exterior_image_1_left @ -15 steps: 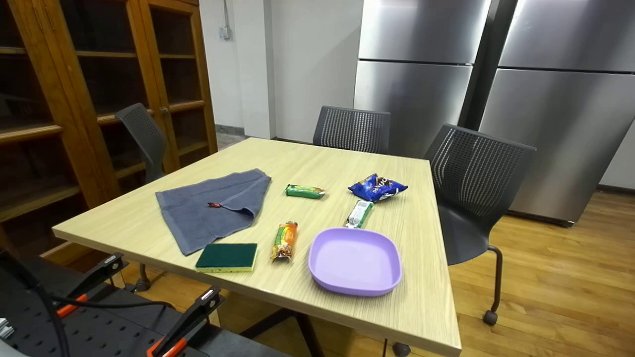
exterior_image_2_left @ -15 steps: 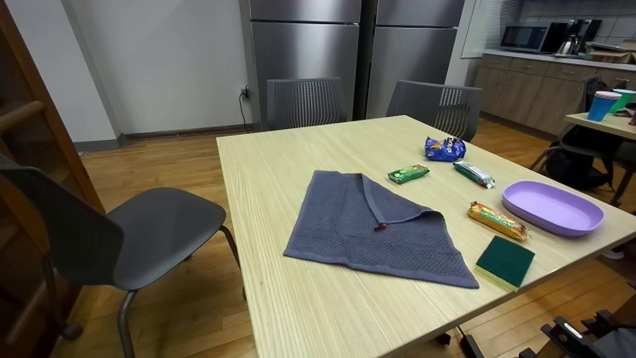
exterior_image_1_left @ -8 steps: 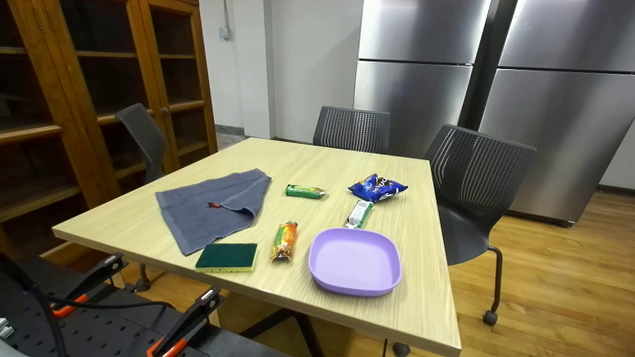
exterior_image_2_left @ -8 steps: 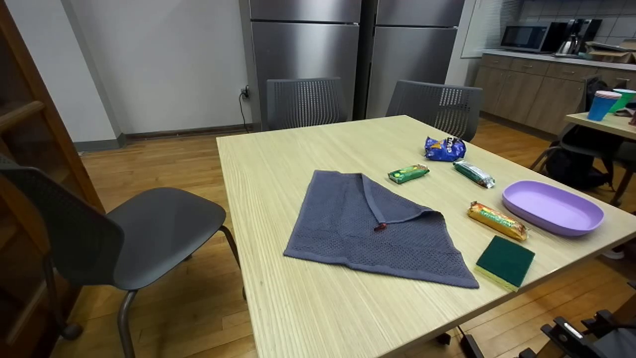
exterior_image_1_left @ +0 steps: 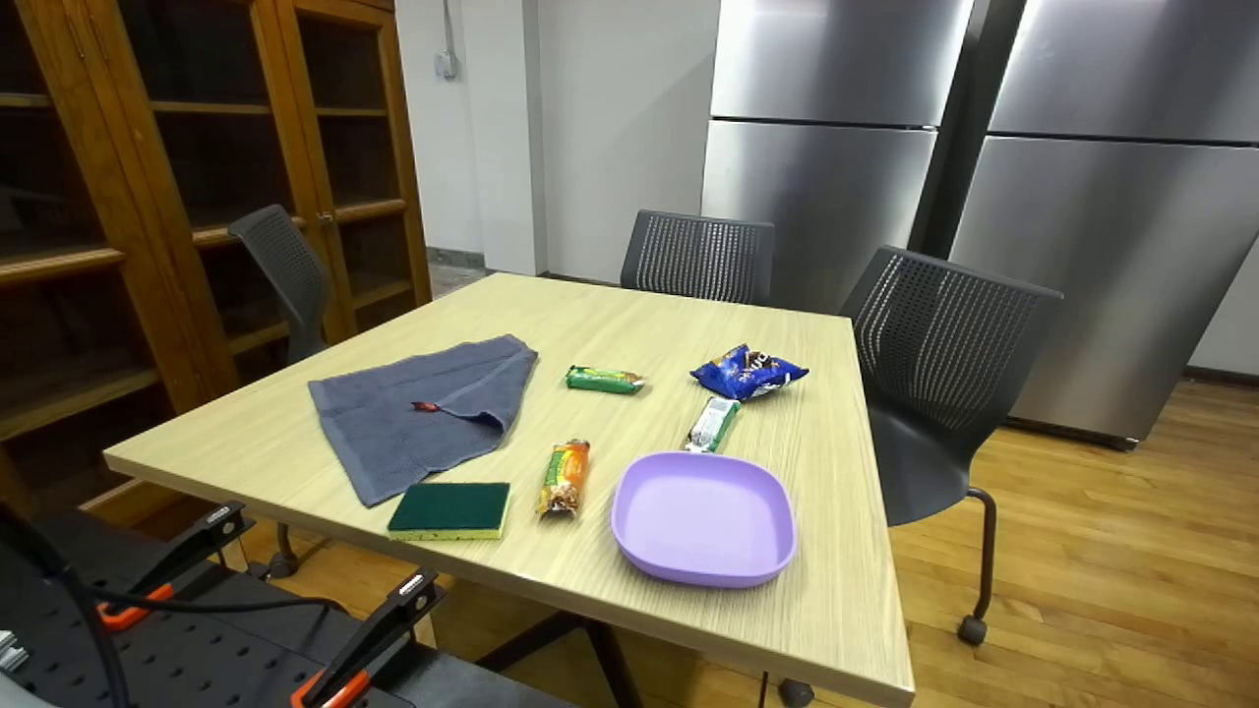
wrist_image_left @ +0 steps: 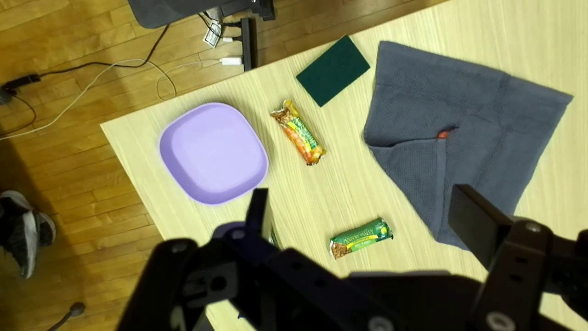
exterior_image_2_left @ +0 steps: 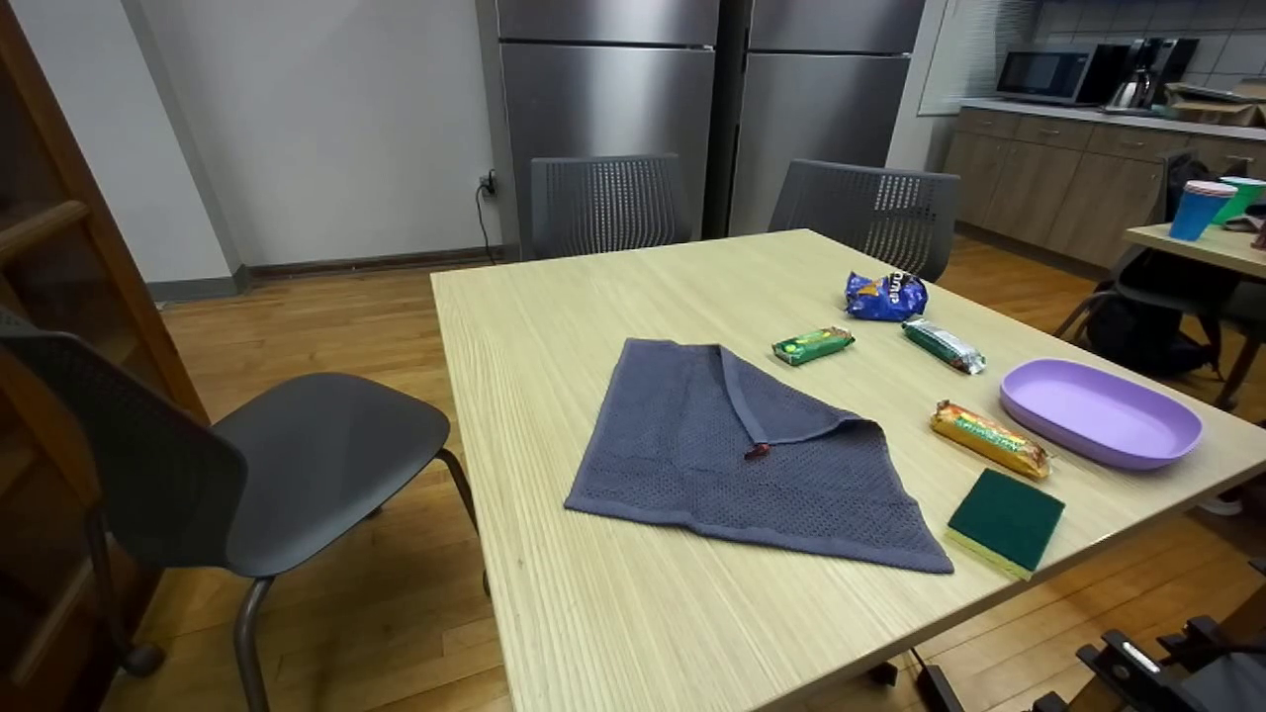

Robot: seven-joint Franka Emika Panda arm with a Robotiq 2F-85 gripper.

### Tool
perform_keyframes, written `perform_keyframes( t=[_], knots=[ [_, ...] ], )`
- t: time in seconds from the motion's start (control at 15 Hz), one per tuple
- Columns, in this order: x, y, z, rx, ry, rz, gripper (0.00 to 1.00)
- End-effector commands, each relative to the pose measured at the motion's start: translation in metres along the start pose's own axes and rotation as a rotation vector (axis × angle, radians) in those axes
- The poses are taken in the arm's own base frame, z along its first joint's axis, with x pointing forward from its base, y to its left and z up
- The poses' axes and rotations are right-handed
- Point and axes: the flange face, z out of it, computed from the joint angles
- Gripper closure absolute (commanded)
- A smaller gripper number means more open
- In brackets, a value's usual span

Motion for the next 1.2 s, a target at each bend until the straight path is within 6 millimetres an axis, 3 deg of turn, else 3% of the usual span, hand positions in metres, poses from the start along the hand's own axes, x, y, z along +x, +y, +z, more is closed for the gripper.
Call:
perform_keyframes(
  t=[0.0,1.13],
  knots=[
    [0.027,0.018,0.005,0.013,0.034,0.017,0.00],
    [0.117,0.086,0.085,0.050,0.013,0.242,0.00]
  ],
)
